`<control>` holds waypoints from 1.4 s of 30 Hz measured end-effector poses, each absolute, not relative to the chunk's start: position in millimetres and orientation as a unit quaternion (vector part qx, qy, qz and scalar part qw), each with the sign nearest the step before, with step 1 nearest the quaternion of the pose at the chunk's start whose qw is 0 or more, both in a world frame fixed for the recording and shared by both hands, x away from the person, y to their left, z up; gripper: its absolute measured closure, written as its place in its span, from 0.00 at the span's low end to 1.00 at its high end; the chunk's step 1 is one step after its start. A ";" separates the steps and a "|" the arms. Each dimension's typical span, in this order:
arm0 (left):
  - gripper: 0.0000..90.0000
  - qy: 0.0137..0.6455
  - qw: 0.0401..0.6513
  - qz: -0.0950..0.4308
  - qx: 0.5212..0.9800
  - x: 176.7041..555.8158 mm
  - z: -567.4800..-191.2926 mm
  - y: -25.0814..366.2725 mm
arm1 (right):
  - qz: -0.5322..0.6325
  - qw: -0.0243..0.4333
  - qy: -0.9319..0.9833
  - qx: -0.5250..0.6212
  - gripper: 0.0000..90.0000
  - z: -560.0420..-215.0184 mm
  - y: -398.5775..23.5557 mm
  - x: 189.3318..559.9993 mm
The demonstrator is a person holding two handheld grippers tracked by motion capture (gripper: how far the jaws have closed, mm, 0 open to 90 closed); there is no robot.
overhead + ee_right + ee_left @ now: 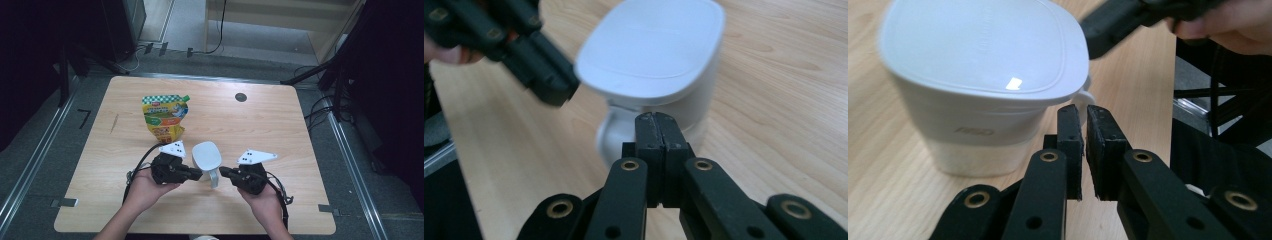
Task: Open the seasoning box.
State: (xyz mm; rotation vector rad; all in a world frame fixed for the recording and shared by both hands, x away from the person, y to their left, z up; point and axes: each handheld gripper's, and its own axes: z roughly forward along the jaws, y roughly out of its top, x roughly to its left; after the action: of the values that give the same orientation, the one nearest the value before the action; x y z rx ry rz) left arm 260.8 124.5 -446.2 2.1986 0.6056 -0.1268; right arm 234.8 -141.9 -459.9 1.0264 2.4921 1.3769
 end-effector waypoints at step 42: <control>0.46 0.271 0.428 -0.022 0.862 277.4 -444.1 161.2 | 0.423 0.052 0.836 0.346 1.00 -481.1 -113.7 218.4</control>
State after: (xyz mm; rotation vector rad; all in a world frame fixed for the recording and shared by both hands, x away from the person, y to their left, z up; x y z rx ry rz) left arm 277.4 161.2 -444.1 2.1526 0.6780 -0.0556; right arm 218.4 -113.7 -481.1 1.0512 2.5437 1.2863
